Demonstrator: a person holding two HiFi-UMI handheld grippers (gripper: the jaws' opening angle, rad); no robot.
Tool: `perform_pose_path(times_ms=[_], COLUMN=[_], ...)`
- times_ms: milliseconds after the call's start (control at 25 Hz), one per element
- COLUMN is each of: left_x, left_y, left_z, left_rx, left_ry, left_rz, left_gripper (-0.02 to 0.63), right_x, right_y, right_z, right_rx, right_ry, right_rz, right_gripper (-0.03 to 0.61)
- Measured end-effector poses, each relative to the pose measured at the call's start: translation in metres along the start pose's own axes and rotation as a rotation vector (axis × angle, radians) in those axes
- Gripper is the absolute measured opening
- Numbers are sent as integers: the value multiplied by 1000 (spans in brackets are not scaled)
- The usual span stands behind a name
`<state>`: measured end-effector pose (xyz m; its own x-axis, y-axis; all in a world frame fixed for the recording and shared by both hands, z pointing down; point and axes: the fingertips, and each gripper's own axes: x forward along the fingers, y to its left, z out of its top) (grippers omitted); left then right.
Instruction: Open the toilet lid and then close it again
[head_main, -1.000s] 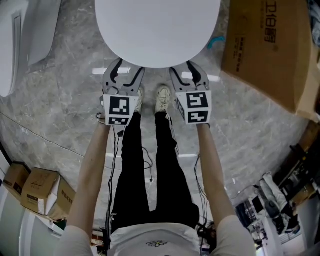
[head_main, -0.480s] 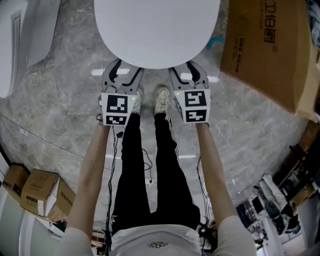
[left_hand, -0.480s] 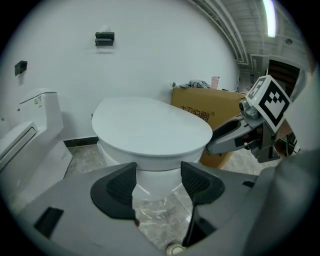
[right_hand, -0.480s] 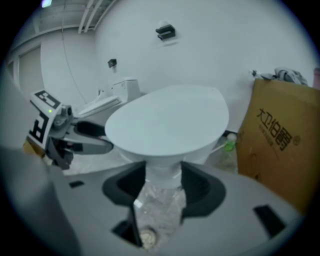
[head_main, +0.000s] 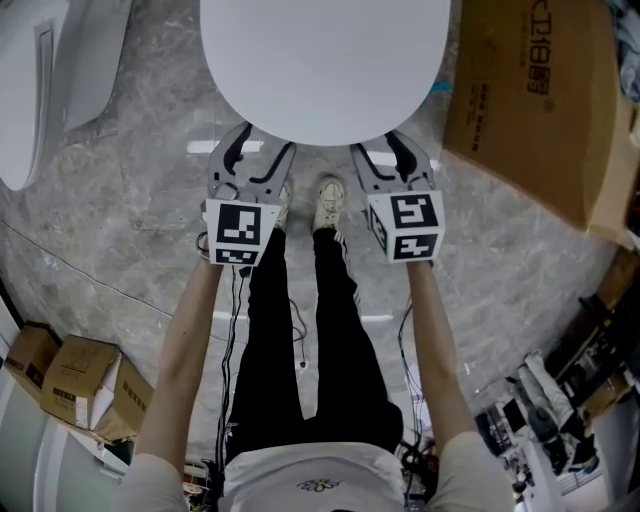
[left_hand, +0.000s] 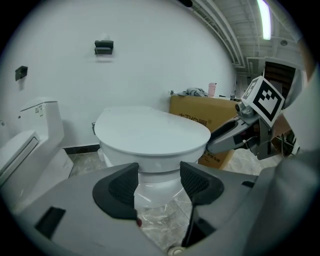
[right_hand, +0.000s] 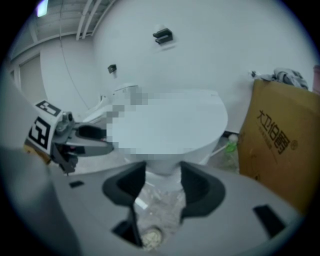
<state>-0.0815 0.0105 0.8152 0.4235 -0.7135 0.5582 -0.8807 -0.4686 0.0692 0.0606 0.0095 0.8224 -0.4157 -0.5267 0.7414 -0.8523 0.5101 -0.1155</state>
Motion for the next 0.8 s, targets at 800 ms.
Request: perform_pose_path(times_ms=[800], left_x=[-81], left_y=[14], left_z=[216], left_rx=[-19], left_ry=[-205], left_rz=[-13], left_gripper=[284], right_x=[-129], right_y=[-8], right_z=[189], right_rx=[134], right_ry=[-204], right_rz=[120], right_gripper=[233])
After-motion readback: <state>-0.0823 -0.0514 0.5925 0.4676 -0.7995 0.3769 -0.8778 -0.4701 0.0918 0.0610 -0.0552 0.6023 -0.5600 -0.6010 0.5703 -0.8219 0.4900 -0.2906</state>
